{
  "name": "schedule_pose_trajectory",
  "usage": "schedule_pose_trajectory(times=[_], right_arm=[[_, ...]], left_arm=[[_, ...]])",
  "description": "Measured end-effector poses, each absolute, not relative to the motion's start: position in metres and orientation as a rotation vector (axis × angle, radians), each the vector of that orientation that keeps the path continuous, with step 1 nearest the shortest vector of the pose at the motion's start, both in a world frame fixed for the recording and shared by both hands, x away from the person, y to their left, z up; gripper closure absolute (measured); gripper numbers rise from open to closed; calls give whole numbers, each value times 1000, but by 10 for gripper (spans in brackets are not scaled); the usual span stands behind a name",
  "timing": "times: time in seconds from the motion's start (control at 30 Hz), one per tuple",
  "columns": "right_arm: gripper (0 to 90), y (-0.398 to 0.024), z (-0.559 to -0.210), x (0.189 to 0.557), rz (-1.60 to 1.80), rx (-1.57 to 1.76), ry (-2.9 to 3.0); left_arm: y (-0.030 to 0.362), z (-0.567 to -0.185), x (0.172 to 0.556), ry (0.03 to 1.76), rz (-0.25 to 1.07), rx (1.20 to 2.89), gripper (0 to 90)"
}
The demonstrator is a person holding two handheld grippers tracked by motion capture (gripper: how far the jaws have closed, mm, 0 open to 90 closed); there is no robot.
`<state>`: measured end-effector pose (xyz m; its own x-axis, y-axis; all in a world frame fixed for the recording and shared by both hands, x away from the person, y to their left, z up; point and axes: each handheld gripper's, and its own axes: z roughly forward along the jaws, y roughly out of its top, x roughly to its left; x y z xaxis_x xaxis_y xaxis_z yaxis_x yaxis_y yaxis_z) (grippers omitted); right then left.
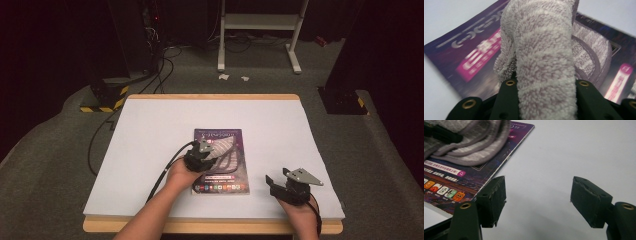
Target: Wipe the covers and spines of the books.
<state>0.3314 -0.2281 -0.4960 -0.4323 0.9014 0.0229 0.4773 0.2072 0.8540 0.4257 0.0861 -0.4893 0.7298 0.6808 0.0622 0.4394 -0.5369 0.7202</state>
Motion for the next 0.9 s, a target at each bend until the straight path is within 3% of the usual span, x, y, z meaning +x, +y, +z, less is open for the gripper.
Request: schedule_pose_trajectory(times=[0.3,0.47,0.7,0.9], right_arm=[[285,-227,-496,331,1150,1266,2004],[285,-226,-496,331,1156,1266,2008],[286,-227,-496,331,1160,1269,2008],[286,-226,-496,331,1155,1267,2006]], left_arm=[[24,-491,425,765,383,2213,680],[8,-492,423,757,386,2216,665],[32,-494,423,792,413,2210,685],[87,-495,422,878,463,2173,690]])
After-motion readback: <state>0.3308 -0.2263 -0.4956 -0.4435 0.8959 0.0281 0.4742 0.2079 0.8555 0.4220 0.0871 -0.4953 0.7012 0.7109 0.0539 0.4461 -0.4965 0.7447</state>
